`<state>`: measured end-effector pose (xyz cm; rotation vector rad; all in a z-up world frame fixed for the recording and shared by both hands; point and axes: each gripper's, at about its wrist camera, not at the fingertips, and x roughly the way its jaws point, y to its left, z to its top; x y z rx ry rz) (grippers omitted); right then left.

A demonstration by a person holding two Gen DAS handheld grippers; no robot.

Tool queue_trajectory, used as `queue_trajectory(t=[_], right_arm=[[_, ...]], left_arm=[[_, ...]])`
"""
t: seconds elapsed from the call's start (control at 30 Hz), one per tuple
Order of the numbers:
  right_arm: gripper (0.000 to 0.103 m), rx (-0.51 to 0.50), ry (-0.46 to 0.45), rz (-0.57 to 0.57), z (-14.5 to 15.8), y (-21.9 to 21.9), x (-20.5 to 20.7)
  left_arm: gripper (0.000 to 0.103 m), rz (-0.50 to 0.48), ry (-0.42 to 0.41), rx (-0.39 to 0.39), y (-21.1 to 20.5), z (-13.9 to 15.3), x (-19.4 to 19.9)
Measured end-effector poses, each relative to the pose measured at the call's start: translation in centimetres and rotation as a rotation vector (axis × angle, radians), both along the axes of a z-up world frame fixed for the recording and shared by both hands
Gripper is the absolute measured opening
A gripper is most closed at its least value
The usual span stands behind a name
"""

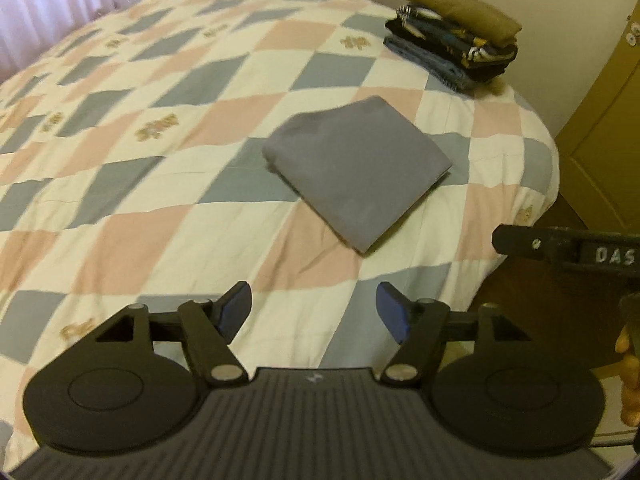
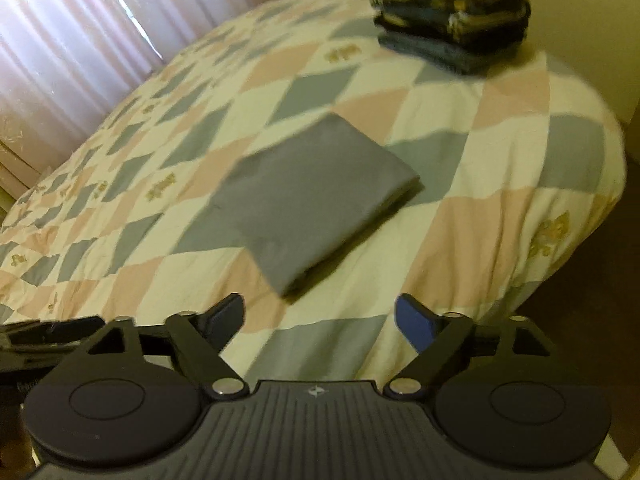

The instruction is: Fold clothes

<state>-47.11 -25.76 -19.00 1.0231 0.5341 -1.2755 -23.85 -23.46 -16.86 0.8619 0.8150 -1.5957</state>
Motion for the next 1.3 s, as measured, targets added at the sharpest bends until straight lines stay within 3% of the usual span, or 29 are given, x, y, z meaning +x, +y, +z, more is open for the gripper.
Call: queue_trajectory(t=[0.2, 0.37, 0.53, 0.9, 1.07, 1.13, 1.3], right_arm=[[0.101, -0.02, 0.043, -0.011, 5.3, 5.0, 2.9], [0.101, -0.053, 0.024, -0.046, 7.7, 8.8, 3.1], [0.101, -0.065, 0.036, -0.063, 9.8, 9.8, 2.4], [0.101, -0.072, 0.065, 0.043, 10.3, 3.9, -1.2], [0.101, -0.018, 0.125, 0.107, 10.2, 0.0, -5.1], [0.101, 0.001, 0.158, 0.136, 10.0, -1.1, -6.5], [0.101, 0.042, 0.205, 0.236, 9.7, -3.7, -8.4]], left_arm=[[0.074, -0.029, -0.009, -0.072, 4.8, 4.6, 1.2], [0.075, -0.051, -0.018, -0.106, 7.1, 7.8, 1.2], [0.079, -0.06, -0.023, -0.146, 7.6, 10.6, 0.4], [0.084, 0.059, -0.032, -0.175, 2.8, 11.8, -4.0], [0.087, 0.132, -0.037, -0.151, -0.1, 11.5, -8.4], [0.096, 0.164, -0.038, -0.15, -0.7, 11.4, -9.8], [0.097, 0.265, -0.062, -0.118, -1.1, 10.7, -12.7]])
